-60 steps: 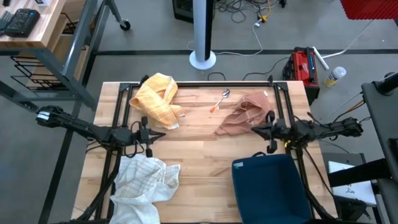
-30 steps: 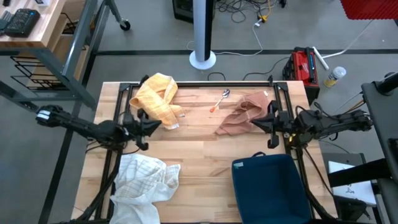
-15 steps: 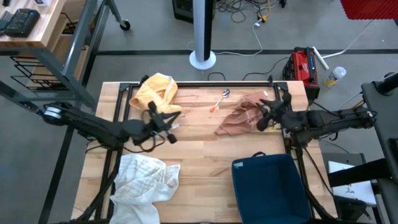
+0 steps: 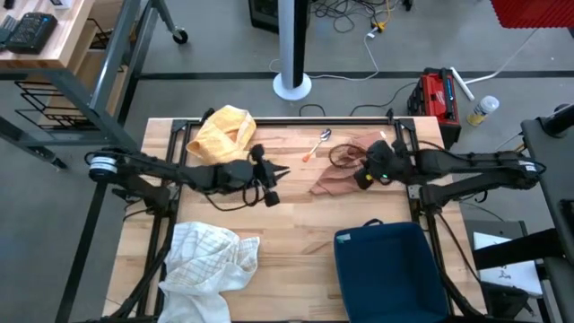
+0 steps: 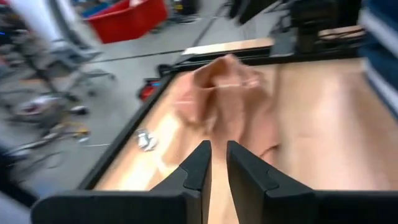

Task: Fold towel
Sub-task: Fold the brown towel

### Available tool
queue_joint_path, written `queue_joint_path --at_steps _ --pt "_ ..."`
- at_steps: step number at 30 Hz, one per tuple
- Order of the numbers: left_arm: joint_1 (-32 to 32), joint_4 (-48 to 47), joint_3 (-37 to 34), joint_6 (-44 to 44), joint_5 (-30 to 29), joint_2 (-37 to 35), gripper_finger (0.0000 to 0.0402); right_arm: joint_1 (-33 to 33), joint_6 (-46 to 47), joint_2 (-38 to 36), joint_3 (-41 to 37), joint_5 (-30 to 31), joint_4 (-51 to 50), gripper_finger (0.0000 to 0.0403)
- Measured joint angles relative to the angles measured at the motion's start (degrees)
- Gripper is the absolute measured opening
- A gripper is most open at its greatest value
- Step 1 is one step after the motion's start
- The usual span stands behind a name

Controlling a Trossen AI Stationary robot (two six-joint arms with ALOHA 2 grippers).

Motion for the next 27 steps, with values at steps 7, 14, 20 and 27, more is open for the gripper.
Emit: queue_joint_path --at_steps 7,14,20,27 --pt "1.5 -2.4 5.2 -0.9 7.1 2.9 0.0049 -10.8 -1.9 10.1 9.4 -4.5 -13.6 0.0147" --pt "3.0 -2.9 6.7 1.1 7.6 1.8 0.0047 -18.8 -12.2 19.0 13.7 -8.7 -15.6 0.0168" --pt "4.2 -3.2 6.7 2.1 7.5 -1.4 0.0056 -23.5 -18.8 23.7 14.4 -10.6 -14.6 0.0170" --pt "5.1 -4.2 6.7 2.1 7.5 -2.6 0.0066 -25.8 -22.1 24.1 13.4 -11.9 -12.0 0.0159"
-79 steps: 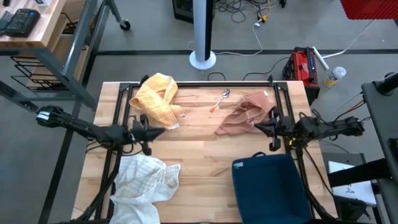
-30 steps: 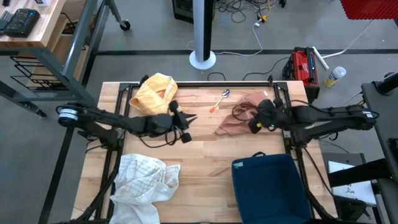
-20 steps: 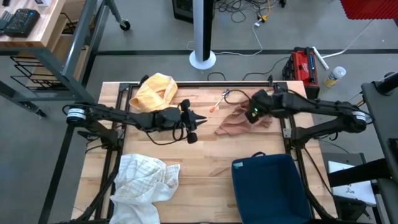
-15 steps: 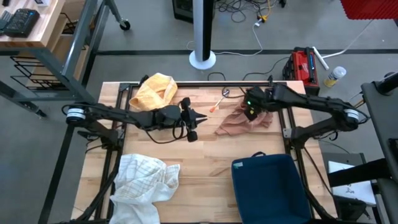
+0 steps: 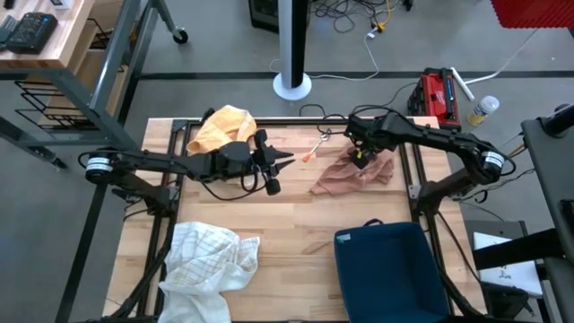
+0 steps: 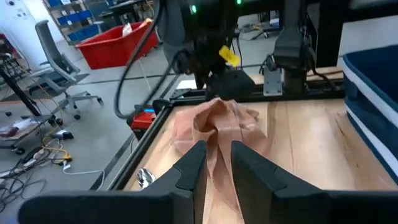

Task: Fold towel
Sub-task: Fold the brown towel

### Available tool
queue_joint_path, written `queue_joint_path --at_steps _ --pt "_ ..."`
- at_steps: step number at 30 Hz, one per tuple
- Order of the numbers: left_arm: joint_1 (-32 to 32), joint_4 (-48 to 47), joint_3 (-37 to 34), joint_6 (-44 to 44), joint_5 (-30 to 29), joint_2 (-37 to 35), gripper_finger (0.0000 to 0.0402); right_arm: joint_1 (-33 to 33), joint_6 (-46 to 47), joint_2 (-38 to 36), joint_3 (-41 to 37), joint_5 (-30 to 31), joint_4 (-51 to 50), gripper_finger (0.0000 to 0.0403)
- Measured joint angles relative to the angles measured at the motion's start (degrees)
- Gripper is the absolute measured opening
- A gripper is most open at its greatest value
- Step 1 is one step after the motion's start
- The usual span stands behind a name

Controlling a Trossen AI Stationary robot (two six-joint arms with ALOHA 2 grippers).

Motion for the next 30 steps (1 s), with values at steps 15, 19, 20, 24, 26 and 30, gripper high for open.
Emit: queue_joint_path --at_steps 15,19,20,24,26,30 --pt "0.4 13.0 4.5 -5.7 0.1 19.7 0.0075 3.3 0.0 -17.3 -3.7 -1.4 10.5 0.0166" --pt "0.5 13.4 8.6 -8.0 0.0 23.2 0.0082 5.5 -1.6 -21.9 -8.3 -1.5 15.3 0.0160" --pt "0.6 13.7 10.0 -8.3 0.0 24.5 0.0083 5.8 -1.9 -22.9 -9.7 -1.5 16.3 0.0159" --pt "1.1 13.1 16.7 -8.7 0.0 29.7 0.0086 6.3 -3.1 -26.0 -14.1 -1.5 19.8 0.0159" --pt "1.6 11.3 20.4 -8.5 -0.1 32.2 0.0088 6.3 -3.5 -27.3 -15.9 -1.5 19.7 0.0162" --pt "2.4 8.0 26.6 -8.5 -0.1 36.5 0.0092 6.3 -3.6 -29.3 -17.9 -1.5 21.7 0.0169"
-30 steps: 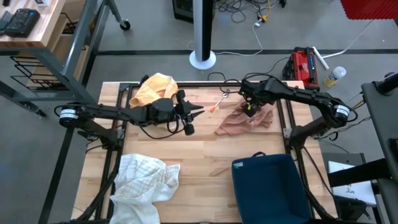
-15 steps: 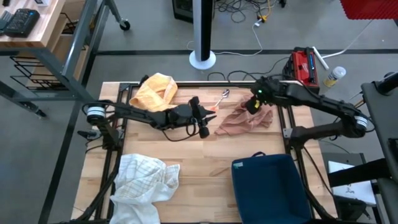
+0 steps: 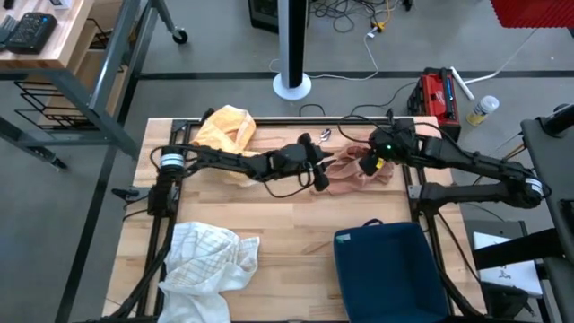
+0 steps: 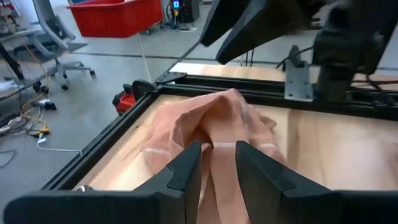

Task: Fold towel
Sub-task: Fold the brown towel

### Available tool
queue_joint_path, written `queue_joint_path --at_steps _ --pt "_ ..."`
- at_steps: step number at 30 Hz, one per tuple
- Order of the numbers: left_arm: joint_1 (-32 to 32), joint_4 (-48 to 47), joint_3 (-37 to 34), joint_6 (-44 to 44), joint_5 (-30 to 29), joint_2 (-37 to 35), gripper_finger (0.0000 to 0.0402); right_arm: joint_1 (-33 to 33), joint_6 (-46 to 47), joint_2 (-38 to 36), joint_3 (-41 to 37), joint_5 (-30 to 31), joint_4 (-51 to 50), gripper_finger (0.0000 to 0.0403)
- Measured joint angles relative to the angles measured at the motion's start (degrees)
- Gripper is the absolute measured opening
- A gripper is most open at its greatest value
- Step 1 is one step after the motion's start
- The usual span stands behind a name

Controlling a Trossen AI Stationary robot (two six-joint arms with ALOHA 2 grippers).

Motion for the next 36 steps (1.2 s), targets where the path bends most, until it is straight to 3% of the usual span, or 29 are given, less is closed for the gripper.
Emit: queue_joint_path --at_steps 6,17,25,32,36 --pt "0.7 -6.9 4.7 -0.2 0.0 1.8 0.0092 0.0 -3.6 -1.8 -1.1 0.0 4.3 0.0175" --pt "1.3 -8.2 4.6 -3.4 -3.0 1.4 0.0080 -0.2 -7.4 -2.9 -1.1 0.1 4.8 0.0172" --pt "1.5 -9.7 4.6 -9.1 -3.1 -1.5 0.0096 -0.5 -10.4 -2.8 -1.1 0.5 9.2 0.0175" --pt "1.4 -20.3 4.6 -11.6 -17.8 -11.9 0.0111 -4.8 -9.4 -0.6 -1.1 0.5 11.5 0.0159" --pt "0.7 -25.6 4.5 -12.4 -19.4 -18.6 0.0117 -6.7 -7.5 4.2 -1.1 0.4 11.3 0.0152"
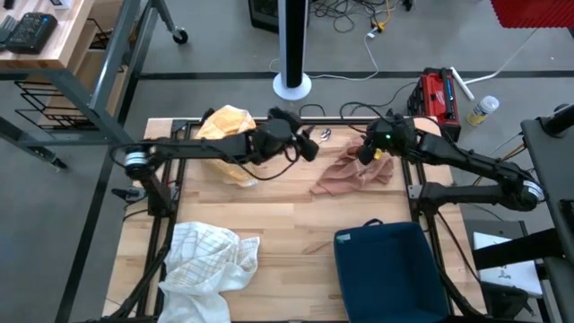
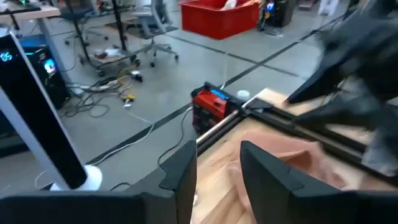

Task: Fold towel
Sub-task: Fold the brown towel

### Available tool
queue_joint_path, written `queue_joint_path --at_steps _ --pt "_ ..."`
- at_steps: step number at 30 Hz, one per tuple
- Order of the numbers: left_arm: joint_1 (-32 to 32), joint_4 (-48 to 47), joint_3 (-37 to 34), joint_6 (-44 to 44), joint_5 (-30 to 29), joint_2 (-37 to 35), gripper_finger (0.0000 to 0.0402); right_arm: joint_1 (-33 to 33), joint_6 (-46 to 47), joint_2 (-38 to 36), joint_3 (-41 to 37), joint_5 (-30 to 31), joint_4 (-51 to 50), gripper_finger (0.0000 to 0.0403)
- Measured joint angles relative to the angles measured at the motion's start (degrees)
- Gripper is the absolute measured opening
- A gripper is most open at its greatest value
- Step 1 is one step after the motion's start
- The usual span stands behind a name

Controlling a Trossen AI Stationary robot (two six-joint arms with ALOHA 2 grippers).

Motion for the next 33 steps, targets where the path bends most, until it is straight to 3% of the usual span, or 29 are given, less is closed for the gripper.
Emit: queue_joint_path --at_steps 11,14,22,26,31,33 --pt "-6.0 -16.3 -0.1 -0.7 0.0 -7.1 0.0111 -0.8 5.6 16.4 0.0 1.9 -0.5 0.0171" --pt "-8.6 -22.7 -0.1 -1.9 0.1 -7.2 0.0104 -1.9 6.4 18.8 0.0 4.5 -0.8 0.0176" --pt "-12.0 -28.0 -0.2 -3.5 0.0 -6.9 0.0084 -5.4 6.8 22.6 0.0 2.9 -3.5 0.0167" --pt "-12.0 -28.0 -0.3 -3.0 -0.2 -6.9 0.0077 -5.4 5.8 22.1 0.2 -2.4 -3.1 0.0126" --pt "-12.0 -28.4 -0.7 -3.0 -3.3 -6.9 0.0079 -5.4 5.2 21.2 0.2 -5.0 -3.6 0.0016" --pt "-12.0 -29.7 -0.9 -3.0 -3.6 -6.9 0.0081 -5.3 4.9 20.4 0.2 -5.5 -4.1 0.0010"
